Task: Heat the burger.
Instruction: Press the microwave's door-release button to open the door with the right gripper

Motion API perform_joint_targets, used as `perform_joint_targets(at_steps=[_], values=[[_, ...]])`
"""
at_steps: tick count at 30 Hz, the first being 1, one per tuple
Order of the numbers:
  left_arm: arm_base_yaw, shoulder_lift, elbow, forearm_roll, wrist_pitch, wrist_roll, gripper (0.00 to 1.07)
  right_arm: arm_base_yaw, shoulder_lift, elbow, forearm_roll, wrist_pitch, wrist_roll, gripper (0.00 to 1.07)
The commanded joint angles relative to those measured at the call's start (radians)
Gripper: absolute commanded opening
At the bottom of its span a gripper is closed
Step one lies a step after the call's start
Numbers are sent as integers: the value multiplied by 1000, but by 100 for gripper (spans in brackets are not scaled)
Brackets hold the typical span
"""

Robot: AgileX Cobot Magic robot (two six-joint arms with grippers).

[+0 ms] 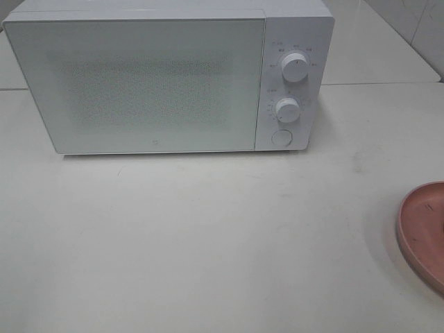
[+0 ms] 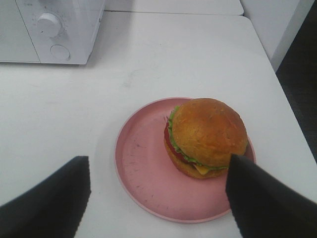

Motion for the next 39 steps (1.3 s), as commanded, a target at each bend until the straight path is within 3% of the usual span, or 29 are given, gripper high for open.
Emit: perform_joint_targets(at_steps=[1, 13, 25, 39], values=[[-7, -19, 2, -10, -18, 0, 100, -2, -26, 1, -2, -7, 4, 76], [-7, -19, 2, -10, -18, 0, 100, -2, -26, -4, -2, -13, 4, 76], [-7, -19, 2, -10, -18, 0, 100, -2, 2, -29, -18, -173, 4, 76], [-7, -19, 2, -10, -18, 0, 100, -2, 264, -19, -20, -342, 4, 76]])
